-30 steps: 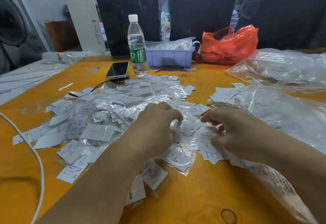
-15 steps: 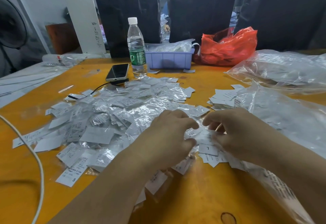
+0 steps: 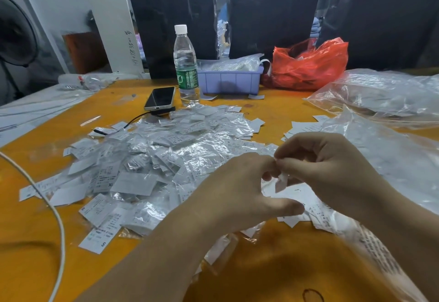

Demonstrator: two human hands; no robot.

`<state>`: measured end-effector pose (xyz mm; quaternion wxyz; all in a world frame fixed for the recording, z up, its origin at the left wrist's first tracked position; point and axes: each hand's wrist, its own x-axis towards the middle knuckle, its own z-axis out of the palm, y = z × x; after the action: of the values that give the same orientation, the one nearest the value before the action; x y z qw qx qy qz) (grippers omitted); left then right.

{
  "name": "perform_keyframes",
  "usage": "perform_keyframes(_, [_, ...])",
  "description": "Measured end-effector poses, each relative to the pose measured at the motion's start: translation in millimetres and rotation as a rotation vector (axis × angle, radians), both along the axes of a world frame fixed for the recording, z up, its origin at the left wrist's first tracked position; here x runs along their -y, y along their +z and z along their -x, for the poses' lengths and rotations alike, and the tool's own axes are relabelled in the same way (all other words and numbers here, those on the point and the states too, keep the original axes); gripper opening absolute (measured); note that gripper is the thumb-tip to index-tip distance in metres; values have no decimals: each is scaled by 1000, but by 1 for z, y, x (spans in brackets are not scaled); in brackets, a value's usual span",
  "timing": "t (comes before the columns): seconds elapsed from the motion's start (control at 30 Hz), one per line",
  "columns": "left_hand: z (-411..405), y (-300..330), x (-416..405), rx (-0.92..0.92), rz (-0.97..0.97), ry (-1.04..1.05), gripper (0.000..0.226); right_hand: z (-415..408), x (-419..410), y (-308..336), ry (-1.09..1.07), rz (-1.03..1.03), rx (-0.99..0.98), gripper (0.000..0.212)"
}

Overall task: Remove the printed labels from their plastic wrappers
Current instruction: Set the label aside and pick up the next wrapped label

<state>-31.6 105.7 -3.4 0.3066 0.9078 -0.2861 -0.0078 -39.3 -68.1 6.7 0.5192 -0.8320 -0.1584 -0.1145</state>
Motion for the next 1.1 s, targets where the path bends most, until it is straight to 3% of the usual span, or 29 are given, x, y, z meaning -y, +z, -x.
perform_keyframes(0.27, [0,2,0,-10,116,79,22,1,1,6,116,-29,-157,12])
perform_keyframes(0.47, [1,3,-2,10,204,107,26,6,-3,15,62,219,3,12])
perform_keyframes(0.73, [2,7,-1,18,235,95,18,4,-9,27,9,592,117,31])
perform_keyframes(1.1, [2,4,2,42,190,125,20,12,-20,35,19,686,589,22])
